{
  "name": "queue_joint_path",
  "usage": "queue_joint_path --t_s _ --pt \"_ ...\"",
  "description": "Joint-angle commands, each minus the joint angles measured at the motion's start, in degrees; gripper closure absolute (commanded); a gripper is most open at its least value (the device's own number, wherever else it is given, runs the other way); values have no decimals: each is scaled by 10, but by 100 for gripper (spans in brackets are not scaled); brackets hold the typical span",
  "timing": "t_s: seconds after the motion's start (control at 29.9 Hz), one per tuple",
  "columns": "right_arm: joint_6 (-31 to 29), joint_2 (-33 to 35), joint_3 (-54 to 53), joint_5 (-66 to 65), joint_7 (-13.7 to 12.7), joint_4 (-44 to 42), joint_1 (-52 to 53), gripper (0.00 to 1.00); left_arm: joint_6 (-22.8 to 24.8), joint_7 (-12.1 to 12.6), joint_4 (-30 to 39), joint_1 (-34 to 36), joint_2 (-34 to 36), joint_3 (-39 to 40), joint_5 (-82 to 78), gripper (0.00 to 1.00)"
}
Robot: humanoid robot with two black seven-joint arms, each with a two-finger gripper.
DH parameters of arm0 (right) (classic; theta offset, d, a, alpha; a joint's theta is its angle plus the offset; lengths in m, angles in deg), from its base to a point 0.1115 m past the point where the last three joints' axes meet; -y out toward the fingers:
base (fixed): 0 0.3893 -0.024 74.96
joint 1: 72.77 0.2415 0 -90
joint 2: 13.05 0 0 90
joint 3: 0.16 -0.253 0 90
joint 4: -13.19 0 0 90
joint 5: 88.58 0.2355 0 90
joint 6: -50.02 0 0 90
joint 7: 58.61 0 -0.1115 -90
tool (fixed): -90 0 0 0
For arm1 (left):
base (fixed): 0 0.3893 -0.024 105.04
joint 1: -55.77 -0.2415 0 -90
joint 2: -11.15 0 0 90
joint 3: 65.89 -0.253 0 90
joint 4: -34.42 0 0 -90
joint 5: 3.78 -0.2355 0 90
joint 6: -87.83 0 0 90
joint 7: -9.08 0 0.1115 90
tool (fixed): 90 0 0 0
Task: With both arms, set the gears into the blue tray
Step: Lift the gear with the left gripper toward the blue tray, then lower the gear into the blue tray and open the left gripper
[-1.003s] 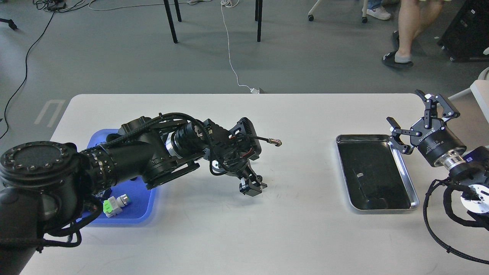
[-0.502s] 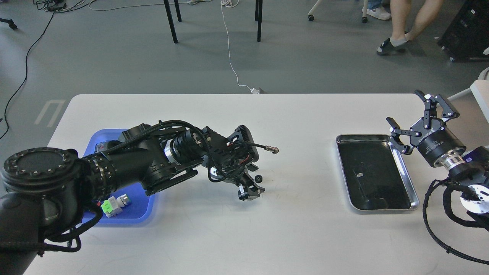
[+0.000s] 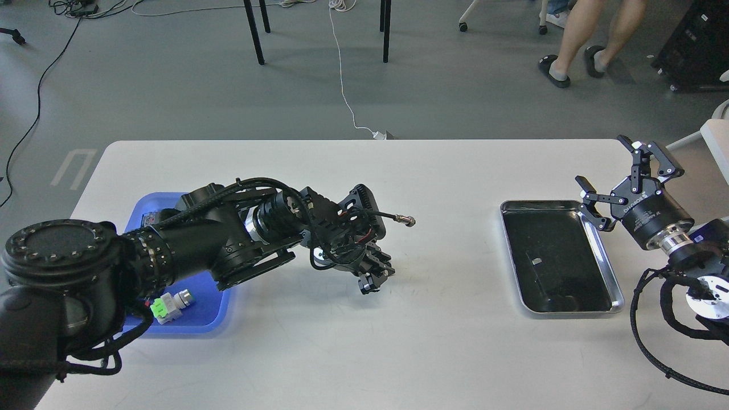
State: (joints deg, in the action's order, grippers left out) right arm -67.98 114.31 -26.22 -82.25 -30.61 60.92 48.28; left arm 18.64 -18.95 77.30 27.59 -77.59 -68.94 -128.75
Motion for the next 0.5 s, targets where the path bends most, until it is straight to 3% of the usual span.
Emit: queue_joint_path --t_s 0.0,0.2,0.47 --pt "0 0 0 0 0 0 0 2 1 0 4 3 -1 4 0 86" --pt "0 -2 0 0 0 0 0 2 1 0 29 35 36 9 0 86" --pt "0 -7 0 -1 0 0 0 2 5 0 122 41 219 39 67 84"
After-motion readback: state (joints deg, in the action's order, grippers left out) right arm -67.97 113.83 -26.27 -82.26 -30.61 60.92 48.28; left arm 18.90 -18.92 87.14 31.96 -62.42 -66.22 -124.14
